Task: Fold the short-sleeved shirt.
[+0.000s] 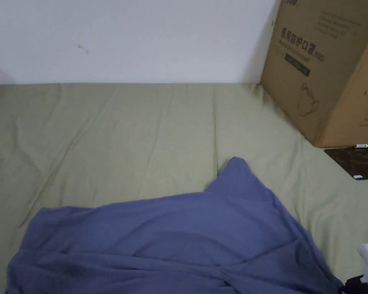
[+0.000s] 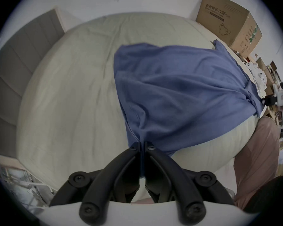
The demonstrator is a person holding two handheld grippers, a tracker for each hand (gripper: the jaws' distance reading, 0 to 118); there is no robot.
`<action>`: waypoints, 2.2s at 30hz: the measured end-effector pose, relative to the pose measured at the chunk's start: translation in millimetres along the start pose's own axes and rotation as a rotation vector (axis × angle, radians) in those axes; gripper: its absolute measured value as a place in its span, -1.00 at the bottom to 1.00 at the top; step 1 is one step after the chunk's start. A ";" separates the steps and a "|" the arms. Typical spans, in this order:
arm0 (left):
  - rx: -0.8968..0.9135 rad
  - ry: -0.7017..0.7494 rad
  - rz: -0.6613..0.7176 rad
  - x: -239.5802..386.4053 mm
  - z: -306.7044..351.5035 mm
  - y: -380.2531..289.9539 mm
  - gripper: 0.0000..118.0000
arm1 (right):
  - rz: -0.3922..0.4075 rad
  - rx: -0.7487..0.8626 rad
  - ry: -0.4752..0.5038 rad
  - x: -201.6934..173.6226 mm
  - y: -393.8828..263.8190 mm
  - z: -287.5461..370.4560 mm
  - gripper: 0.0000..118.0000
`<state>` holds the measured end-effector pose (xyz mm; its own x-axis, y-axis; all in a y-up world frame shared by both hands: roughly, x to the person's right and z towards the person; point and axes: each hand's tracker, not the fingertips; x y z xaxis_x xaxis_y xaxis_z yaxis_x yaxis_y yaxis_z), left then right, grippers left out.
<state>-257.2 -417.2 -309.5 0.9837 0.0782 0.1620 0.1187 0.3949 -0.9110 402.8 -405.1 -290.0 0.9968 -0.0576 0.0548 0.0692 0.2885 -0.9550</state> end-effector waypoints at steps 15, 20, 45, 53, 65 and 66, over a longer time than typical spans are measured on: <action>0.759 -0.070 0.180 49.7 117.3 32.6 0.79 | 0.005 0.819 0.198 -92.7 1.8 122.9 0.89; 1.229 0.108 0.065 91.6 165.6 25.5 -1.00 | 0.058 1.195 0.207 -147.7 -13.9 154.6 -0.94; -0.013 0.110 0.006 -44.8 -152.4 204.8 0.77 | -0.060 0.814 0.301 -149.2 75.0 66.3 -0.94; 0.225 0.003 0.012 -9.4 -74.5 203.1 -0.99 | -0.028 0.669 0.238 -107.5 178.0 12.0 -0.94; 0.400 -0.006 0.019 -6.2 -14.8 192.3 -0.99 | -0.122 0.096 0.000 -54.5 315.2 -151.2 0.63; 0.382 -0.003 0.018 -8.4 -19.0 192.4 -0.99 | -0.078 0.118 -0.014 -57.8 314.0 -147.2 0.54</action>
<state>-240.1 -359.3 -493.4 0.9846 0.0910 0.1492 0.0418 0.7062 -0.7067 361.1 -451.9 -635.9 0.9886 -0.0709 0.1325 0.1498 0.3937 -0.9070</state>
